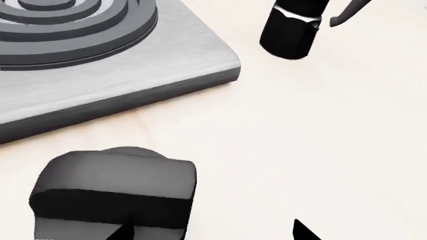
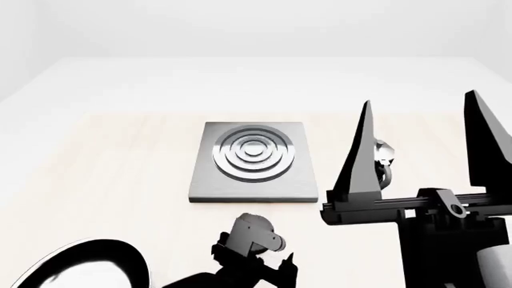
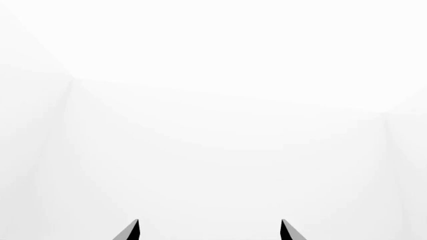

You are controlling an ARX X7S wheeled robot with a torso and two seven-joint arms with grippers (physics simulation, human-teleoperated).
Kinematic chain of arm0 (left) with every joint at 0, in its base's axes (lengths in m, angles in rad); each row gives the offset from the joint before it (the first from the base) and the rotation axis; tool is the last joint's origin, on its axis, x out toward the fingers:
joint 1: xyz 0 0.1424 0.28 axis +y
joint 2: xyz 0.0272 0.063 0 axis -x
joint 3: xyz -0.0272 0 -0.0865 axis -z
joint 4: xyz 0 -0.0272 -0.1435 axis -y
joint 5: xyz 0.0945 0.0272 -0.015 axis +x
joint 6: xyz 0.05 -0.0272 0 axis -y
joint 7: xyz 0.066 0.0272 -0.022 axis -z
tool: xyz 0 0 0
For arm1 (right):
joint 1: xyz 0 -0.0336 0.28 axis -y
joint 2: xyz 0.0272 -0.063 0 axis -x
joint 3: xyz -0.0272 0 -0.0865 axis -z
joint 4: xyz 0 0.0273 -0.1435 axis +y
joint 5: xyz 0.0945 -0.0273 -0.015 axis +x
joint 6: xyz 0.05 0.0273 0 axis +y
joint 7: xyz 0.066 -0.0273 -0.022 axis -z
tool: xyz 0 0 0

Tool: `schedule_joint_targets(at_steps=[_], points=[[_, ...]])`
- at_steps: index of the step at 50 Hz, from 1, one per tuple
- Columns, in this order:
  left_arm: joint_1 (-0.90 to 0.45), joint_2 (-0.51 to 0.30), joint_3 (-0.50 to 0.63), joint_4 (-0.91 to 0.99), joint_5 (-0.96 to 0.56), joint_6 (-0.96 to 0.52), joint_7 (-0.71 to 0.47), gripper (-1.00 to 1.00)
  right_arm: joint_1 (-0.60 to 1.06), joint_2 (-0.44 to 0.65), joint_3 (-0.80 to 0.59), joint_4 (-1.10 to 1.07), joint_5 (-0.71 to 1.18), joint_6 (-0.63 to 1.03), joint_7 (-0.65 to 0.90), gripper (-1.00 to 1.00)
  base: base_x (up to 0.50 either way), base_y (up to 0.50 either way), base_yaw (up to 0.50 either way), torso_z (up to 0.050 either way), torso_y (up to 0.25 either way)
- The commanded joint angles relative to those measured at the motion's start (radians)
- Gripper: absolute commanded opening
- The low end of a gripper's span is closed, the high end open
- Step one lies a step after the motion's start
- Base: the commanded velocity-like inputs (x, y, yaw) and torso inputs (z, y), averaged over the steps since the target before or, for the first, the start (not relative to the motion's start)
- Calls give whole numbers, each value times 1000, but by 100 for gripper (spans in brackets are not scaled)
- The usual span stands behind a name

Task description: Turn on the stove and put the moka pot on it.

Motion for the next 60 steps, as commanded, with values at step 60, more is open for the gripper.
schedule_joint_targets(at_steps=[60], points=[[134,-565,-526,1022,270,356,-520,100,266,-58,55,771,108,-117,-148,100,0,0,0,0,0]])
